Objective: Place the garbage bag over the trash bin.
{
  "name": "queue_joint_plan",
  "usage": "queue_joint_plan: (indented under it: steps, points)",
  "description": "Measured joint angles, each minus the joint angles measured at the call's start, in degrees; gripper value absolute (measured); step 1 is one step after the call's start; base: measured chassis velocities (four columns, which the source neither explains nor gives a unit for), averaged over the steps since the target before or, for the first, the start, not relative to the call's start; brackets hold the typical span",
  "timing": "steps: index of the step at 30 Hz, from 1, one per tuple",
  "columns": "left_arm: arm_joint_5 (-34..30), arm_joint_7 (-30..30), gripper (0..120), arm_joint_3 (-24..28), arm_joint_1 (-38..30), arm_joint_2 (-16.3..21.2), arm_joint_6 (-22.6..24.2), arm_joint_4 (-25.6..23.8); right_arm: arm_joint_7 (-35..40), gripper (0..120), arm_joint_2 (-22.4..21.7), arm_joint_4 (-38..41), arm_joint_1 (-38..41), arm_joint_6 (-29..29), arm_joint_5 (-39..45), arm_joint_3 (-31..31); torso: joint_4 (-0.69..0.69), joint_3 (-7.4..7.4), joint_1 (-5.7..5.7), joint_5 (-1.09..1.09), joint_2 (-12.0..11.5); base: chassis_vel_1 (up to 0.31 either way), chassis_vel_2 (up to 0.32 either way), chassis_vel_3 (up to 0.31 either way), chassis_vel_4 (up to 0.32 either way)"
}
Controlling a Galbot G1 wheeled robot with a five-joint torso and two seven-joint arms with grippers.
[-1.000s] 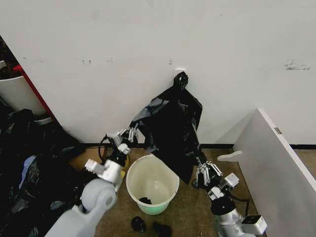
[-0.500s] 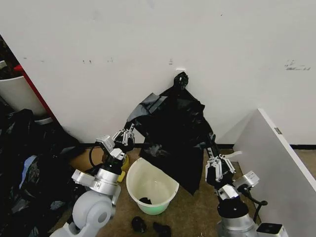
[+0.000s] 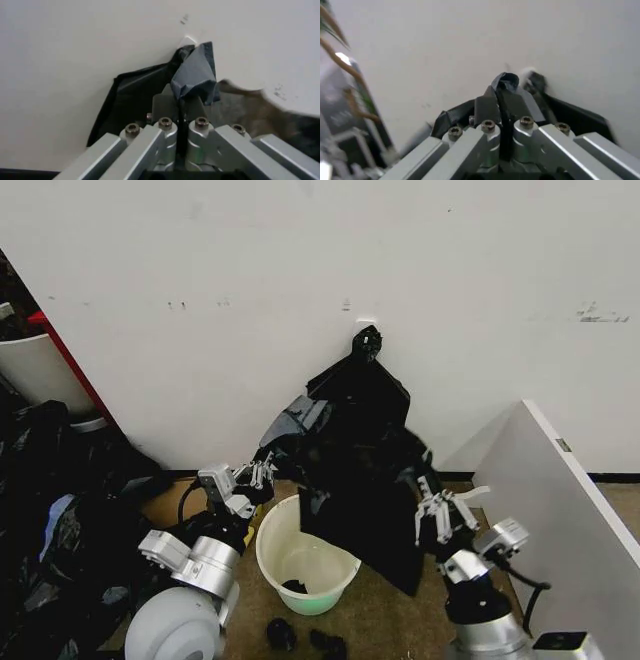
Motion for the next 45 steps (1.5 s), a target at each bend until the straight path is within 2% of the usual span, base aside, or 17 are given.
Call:
queue_joint_plan:
  steps: [3, 6, 9, 11, 14, 22, 28, 34, 38, 45]
  points:
    - [0.26, -1.62, 0, 0.27, 0.9, -0.73, 1.63, -1.65, 6.38, 0, -2.2, 0.58, -2.42, -4.49, -1.41, -1.33, -0.01, 0.0, 0.0, -0.02, 0.0, 0.0, 0.0, 0.0, 0.0]
    - [1.37, -3.77, 0, 0.19, 1.63, -1.38, 3.95, -3.11, 10.26, 0, -4.92, 0.61, -2.0, -9.21, 1.68, -1.51, 0.0, 0.0, 0.0, 0.0, 0.0, 0.0, 0.0, 0.0, 0.0]
    - [1.52, -4.76, 0, 0.12, 1.71, -1.64, 4.93, -3.46, 10.82, 0, -5.52, 0.61, -1.61, -10.45, 2.92, -1.48, 0.01, 0.0, 0.0, -0.01, 0.0, 0.0, 0.0, 0.0, 0.0]
    - [1.61, -7.42, 0, -0.01, 2.46, -2.14, 7.82, -3.71, 13.55, 0, -6.37, 0.62, -0.69, -14.5, 6.36, -2.06, 0.0, 0.0, 0.0, -0.01, -0.01, 0.0, 0.0, 0.0, 0.0]
    - [1.8, -8.39, 0, -0.02, 3.87, -3.28, 8.75, -3.72, 16.39, 0, -6.49, 0.61, 0.94, -17.46, 8.13, -2.98, 0.01, 0.0, 0.0, -0.01, -0.01, 0.0, 0.0, 0.0, 0.0]
    - [1.88, -8.86, 0, -0.05, 7.15, -4.2, 9.71, -3.72, 19.2, 0, -6.34, 0.55, 1.97, -18.15, 6.9, -6.69, 0.0, -0.01, -0.01, -0.01, -0.01, 0.0, 0.0, 0.0, 0.0]
    - [1.86, -9.18, 0, -0.16, 9.59, -5.07, 10.8, -3.62, 21.6, 0, -5.51, 0.51, 5.93, -19.83, 7.65, -9.6, 0.01, 0.0, 0.0, -0.01, -0.01, 0.0, 0.0, 0.0, 0.0]
    - [3.8, -9.3, 0, -0.16, 11.01, -4.97, 9.54, -3.56, 18.87, 0, -5.43, 0.28, 7.44, -18.76, 8.62, -9.91, 0.01, 0.0, 0.0, -0.02, -0.01, 0.0, 0.0, 0.0, 0.0]
    - [7.07, -9.78, 0, -0.5, 10.29, -4.73, 8.15, -3.53, 16.0, 0, -4.27, -1.21, 8.85, -16.98, 9.57, -10.33, 0.01, 0.0, 0.0, -0.01, -0.01, 0.0, 0.0, 0.0, 0.0]
    - [9.29, -10.02, 0, 0.1, 9.54, -3.87, 7.58, -2.53, 14.11, 0, -2.96, -3.06, 9.71, -16.35, 10.6, -11.7, 0.0, 0.0, 0.0, -0.02, -0.01, 0.0, 0.0, 0.0, 0.0]
